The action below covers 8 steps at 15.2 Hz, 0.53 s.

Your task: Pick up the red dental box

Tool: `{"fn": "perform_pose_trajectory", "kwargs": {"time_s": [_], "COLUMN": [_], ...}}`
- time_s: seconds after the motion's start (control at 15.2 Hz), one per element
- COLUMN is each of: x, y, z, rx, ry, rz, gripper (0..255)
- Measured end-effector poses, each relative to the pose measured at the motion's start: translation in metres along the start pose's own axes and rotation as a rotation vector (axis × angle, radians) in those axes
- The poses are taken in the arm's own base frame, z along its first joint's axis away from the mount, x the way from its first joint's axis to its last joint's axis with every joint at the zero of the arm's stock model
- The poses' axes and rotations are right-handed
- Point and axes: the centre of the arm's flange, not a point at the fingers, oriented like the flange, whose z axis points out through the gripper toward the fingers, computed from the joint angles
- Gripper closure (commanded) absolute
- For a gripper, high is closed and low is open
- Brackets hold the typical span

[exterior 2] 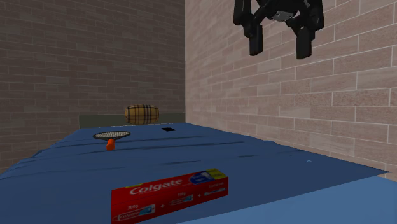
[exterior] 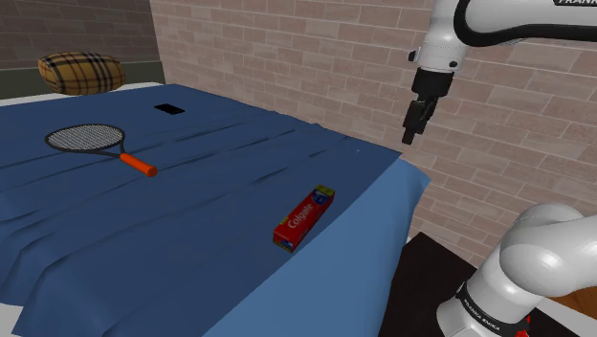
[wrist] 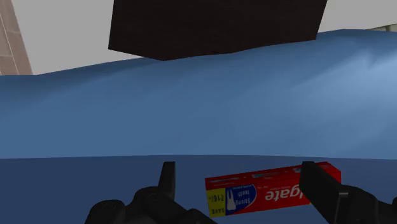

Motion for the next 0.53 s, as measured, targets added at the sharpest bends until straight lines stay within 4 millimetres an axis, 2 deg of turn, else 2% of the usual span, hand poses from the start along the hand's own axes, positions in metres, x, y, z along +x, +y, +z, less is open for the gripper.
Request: {"fn": "perform_pose_trajectory", "kwargs": {"time_s": [0.13, 0.26, 0.53], "x": [0.001, 0.008, 0.028], "y": [-0.004, -0.019, -0.047], "z": [0.004, 0.017, 0.053], "rx": [0.001, 0.005, 0.014], "ry": [0.0, 0.0, 0.001], "rz": [0.019, 0.087, 0.259], "gripper": [0, 0, 0]}}
